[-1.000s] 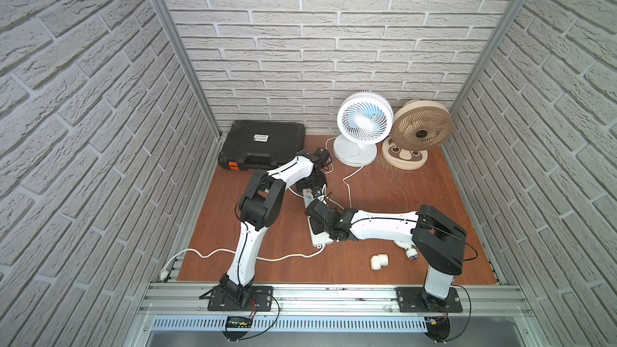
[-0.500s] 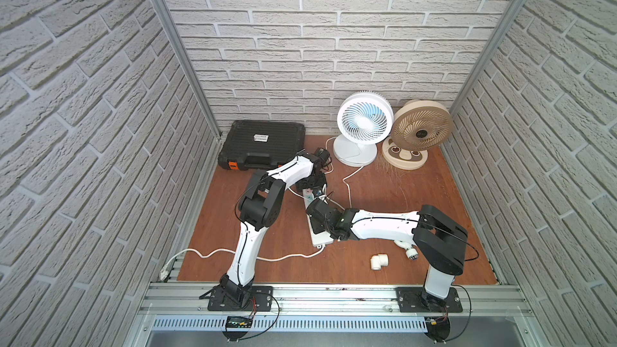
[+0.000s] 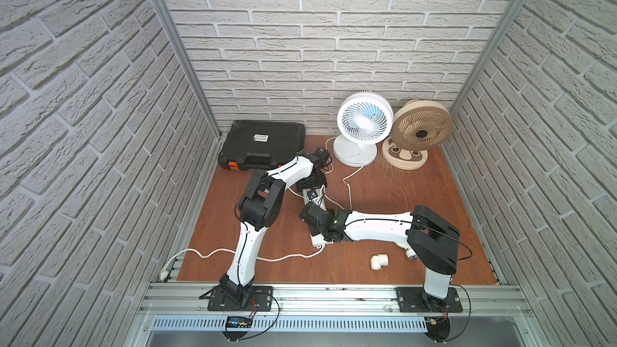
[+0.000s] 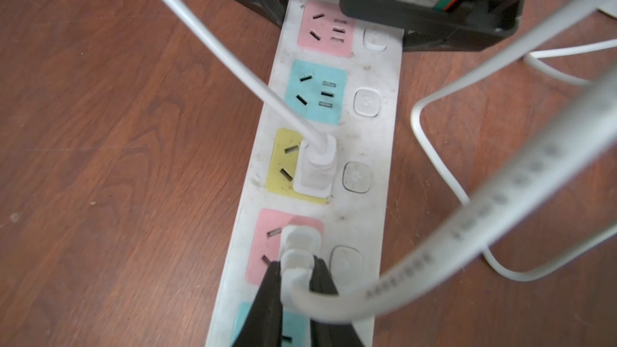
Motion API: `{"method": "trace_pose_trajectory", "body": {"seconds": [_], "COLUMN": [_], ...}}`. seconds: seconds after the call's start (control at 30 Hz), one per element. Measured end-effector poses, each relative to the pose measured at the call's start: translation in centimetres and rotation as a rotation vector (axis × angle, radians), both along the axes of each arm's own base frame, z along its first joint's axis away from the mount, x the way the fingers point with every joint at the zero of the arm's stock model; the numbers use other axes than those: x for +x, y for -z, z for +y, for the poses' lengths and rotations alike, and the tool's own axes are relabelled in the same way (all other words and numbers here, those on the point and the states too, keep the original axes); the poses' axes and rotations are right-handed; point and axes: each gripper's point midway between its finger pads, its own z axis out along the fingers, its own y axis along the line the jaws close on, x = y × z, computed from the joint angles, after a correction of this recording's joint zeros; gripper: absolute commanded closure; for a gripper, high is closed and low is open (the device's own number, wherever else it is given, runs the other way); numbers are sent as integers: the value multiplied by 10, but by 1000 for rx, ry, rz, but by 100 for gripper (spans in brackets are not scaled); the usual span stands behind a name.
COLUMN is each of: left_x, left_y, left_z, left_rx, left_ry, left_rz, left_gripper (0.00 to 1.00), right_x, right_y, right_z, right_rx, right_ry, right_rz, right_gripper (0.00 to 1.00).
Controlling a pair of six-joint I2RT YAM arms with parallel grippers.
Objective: Unplug the desk fan from the power strip
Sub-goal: Remove the plug from the socket.
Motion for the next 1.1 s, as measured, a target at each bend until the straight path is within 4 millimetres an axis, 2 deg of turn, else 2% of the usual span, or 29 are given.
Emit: {"method": "trace_pose_trajectory", "body": {"seconds": [0.53,0.83,1.1], "left_x": [0,0,3], "left_y": [0,0,-2], "left_z": [0,0,-11], "left_rx": [0,-1,-26], "left_ry": [0,-3,22], "left_rz": [-1,-2,-23], "left_gripper": [100,100,100], "right_x": [0,1,2], "right_y": [1,2,0], "right_z": [0,-6,-15], "right_rx": [-10,134,183], "right_ry": [-5,23,47], "right_rz": [-10,49,78], "right_gripper": [97,97,97]}}
